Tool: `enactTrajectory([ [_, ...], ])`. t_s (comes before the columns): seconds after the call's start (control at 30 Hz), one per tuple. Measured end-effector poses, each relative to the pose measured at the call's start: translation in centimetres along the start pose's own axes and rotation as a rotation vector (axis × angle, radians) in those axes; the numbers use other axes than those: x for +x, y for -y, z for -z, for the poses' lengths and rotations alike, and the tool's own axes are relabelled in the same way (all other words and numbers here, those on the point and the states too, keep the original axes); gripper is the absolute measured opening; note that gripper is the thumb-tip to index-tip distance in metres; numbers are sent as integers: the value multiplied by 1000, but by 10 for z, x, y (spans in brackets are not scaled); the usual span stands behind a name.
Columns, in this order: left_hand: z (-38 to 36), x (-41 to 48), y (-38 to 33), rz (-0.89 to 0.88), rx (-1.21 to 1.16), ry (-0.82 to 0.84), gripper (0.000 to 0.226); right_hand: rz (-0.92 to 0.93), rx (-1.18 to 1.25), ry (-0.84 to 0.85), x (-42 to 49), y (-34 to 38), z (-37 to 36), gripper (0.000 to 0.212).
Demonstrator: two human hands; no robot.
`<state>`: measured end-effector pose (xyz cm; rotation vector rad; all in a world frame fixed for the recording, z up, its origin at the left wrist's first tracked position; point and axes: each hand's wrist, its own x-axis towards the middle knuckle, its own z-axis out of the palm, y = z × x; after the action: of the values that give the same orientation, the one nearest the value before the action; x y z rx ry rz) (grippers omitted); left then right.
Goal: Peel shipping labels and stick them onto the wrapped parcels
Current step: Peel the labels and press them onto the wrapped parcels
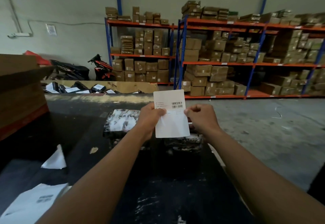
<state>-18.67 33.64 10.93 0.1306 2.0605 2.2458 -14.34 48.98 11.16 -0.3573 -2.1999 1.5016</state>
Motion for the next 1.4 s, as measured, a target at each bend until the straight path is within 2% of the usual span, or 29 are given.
enactTrajectory([
  [0.13, -37, 21, 1, -22, 122, -5, 27, -1, -42, -5, 36, -13, 27, 24],
  [0.2, -46, 31, 4, -33, 176, -48, 20, -22, -16, -10, 54, -22, 35, 22],
  [0.3, -55, 47, 7, 32, 146, -116, 7, -63, -9, 0, 77, -33, 39, 22],
  [0.47, -61, 65, 7, 85, 150, -206, 12, -95, 3, 54, 105, -43, 34, 25],
  [0.63, -53, 84, 6, 109, 210, -329, 25, -123, -9, 66, 129, -45, 21, 19],
  [0.93, -45, 115, 9, 188, 243, -320, 37, -233, -68, 61, 149, -52, 7, 12],
  [1.17, -40, 126, 28, 196, 286, -293, 59, -225, -100, 45, 147, -63, 1, 41],
  [1.4, -39, 124, 33, 187, 322, -289, 77, -167, -191, 43, 142, -65, 1, 42],
])
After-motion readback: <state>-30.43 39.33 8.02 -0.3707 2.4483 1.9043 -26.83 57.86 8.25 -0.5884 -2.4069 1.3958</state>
